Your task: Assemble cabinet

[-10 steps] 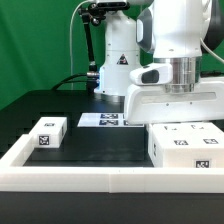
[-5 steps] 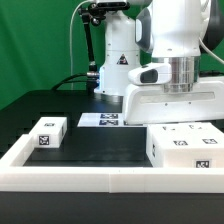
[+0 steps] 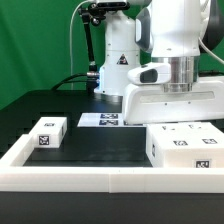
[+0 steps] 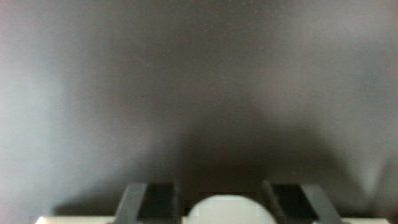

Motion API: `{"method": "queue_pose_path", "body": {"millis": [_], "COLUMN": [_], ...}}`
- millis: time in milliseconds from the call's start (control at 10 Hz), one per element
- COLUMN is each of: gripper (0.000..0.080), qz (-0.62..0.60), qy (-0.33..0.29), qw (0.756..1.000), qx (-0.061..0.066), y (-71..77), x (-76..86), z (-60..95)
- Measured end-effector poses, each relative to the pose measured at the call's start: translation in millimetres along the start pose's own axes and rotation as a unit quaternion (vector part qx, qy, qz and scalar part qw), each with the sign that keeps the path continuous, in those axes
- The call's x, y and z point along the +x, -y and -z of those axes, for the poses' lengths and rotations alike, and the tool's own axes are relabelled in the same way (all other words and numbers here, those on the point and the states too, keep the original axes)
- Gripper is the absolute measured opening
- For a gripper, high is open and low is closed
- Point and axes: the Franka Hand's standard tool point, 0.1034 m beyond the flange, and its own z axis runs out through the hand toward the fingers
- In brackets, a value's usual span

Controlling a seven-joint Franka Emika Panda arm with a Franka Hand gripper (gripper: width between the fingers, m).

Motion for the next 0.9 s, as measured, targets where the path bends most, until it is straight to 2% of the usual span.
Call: {"method": "queue_pose_path", "body": {"millis": [300,700,900], "gripper": [0.0222,0.0222,0.0222], "qz": [0.001,-0.001,-0.001], "qy": [0.016,0.02,0.027], "qw": [1.0,1.0,1.0], "qx": [0.0,-0.001,-0.001], "y": [1.3,-1.6,-2.4], "x": [7.4,9.3,12.4], "z": [36.9,38.9,61.7]}}
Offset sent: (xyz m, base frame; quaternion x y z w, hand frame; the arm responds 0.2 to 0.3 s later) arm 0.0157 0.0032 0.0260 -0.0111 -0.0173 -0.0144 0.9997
